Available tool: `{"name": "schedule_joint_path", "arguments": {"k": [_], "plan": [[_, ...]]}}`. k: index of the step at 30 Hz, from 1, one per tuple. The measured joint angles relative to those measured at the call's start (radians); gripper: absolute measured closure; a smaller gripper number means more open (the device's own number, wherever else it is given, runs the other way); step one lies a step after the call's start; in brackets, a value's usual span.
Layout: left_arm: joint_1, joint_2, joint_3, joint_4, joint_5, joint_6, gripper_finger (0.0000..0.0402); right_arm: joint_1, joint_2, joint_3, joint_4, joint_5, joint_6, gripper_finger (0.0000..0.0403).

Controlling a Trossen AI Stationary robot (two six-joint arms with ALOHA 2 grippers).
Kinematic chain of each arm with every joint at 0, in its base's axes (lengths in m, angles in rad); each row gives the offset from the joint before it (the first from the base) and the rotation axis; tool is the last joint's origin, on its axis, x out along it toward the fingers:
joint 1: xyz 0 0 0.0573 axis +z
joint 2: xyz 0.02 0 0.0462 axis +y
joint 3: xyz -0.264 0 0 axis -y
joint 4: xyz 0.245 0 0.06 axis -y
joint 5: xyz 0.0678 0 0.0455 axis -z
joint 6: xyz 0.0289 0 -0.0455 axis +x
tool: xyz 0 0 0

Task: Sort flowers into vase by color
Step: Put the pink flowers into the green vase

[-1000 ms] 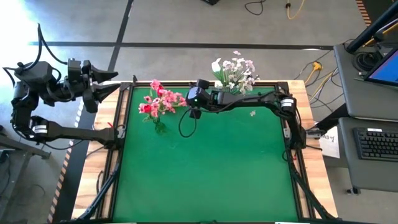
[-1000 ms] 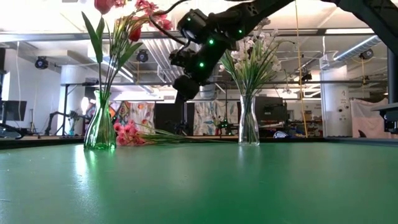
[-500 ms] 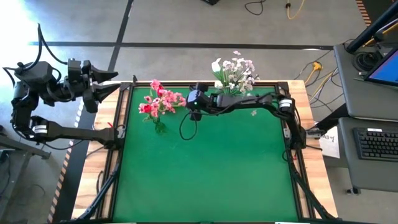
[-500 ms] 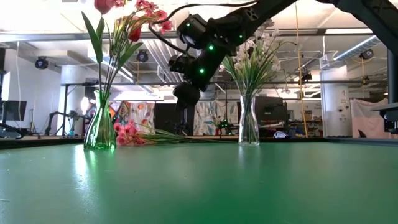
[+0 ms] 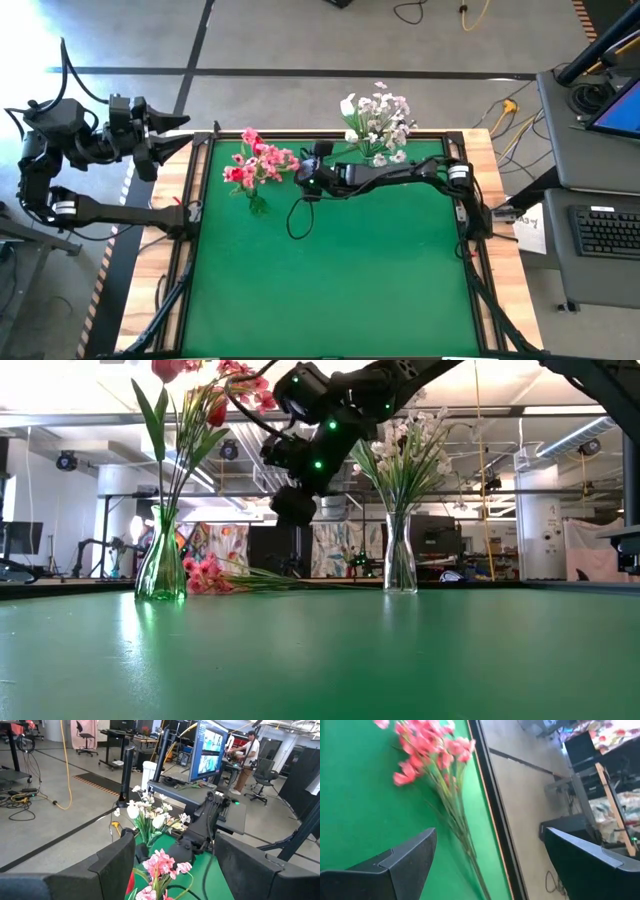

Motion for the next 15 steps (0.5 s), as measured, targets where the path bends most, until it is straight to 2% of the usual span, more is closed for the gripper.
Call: {"name": "schedule_joint_path", "arguments": {"k": [6,10,15], "plan": [[0.000,0.000,-0.001,0.000,0.000,0.000,0.0142,0.027,0.041,0.005,0.045,0.005,-0.021,0.0041],[0.000,0.000,-0.001,-0.003,0.000,0.000,0.0142,0.029,0.096,0.035,0.045,0.102,-0.071,0.0041],[0.000,0.000,-0.001,-0.003,0.000,0.000,0.0142,0.034,0.180,0.118,0.035,0.138,-0.122,0.0041]]}}
